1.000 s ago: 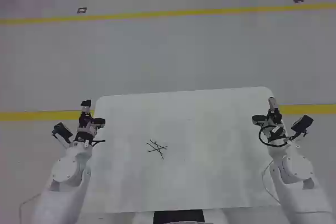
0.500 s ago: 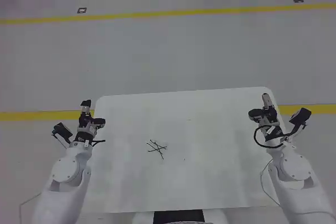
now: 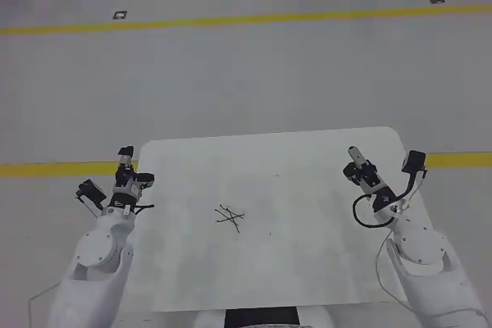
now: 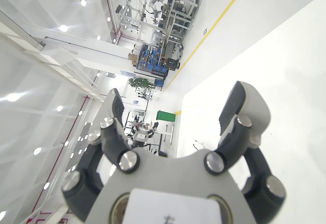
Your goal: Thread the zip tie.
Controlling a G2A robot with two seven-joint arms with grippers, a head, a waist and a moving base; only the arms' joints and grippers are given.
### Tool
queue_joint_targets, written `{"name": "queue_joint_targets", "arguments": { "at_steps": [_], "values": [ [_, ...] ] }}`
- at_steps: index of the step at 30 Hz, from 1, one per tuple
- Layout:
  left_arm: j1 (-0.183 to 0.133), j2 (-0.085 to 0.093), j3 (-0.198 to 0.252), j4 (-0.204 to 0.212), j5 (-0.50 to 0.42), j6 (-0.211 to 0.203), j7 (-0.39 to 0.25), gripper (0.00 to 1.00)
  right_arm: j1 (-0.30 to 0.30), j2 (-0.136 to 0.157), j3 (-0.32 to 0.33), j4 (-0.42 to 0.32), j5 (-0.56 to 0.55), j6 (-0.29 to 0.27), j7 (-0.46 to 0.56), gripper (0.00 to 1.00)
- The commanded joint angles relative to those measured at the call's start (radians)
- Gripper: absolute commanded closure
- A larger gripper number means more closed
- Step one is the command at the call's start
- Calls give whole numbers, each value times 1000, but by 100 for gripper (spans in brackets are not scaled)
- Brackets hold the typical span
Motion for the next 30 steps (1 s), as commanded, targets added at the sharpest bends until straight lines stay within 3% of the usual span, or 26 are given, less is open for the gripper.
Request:
{"name": "queue_joint_targets", "arguments": {
  "at_steps": [1, 10, 19, 23, 30],
  "values": [
    [0, 0, 0, 0, 0, 0, 0, 0, 0, 0, 0, 0, 0, 0, 0, 0],
    [0, 0, 0, 0, 0, 0, 0, 0, 0, 0, 0, 0, 0, 0, 0, 0],
    [0, 0, 0, 0, 0, 0, 0, 0, 112, 11, -90, -29, -379, -89, 135, 0],
    [0, 0, 0, 0, 0, 0, 0, 0, 164, 8, -171, 13, -525, -80, 168, 0],
    [0, 0, 0, 0, 0, 0, 0, 0, 173, 5, -187, 26, -538, -84, 147, 0]
  ]
}}
